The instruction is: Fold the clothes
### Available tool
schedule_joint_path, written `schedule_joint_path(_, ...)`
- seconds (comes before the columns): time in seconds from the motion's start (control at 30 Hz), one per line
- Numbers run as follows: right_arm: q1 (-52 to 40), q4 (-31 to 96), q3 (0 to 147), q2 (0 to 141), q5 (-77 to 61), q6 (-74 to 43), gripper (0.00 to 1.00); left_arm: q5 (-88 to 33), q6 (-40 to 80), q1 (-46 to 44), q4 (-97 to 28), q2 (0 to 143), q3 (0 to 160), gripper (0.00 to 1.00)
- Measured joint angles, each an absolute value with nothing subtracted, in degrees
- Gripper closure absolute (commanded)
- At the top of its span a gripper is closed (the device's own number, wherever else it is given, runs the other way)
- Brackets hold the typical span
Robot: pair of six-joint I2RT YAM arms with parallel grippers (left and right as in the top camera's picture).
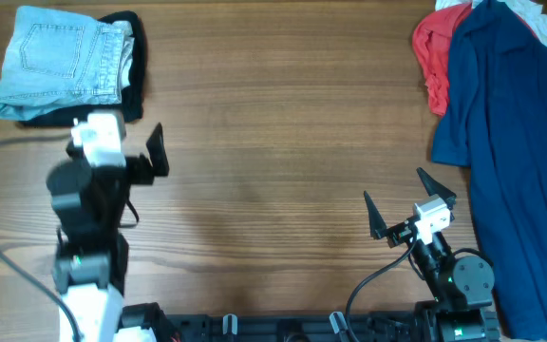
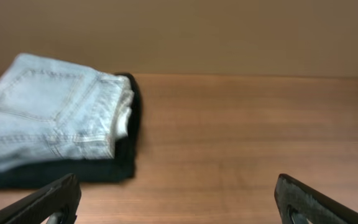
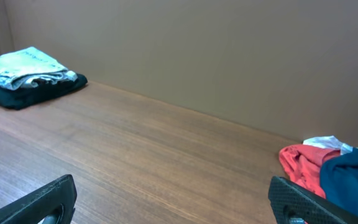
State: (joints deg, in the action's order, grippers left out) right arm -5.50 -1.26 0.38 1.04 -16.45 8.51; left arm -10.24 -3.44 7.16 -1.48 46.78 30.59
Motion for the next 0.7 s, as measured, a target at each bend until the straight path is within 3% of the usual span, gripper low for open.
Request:
schedule_joint_path(0.27,-5.5,-1.3,0.4,1.1,-16.4,8.5,0.0,-11.9,0.1,7.1,-0.4,26.5,13.0,0.0)
schedule_joint_path(0.7,-5.5,-1.3,0.4,1.1,-16.4,8.5,0.0,-13.4,1.7,7.1,-1.1,7.6,4.3,0.0)
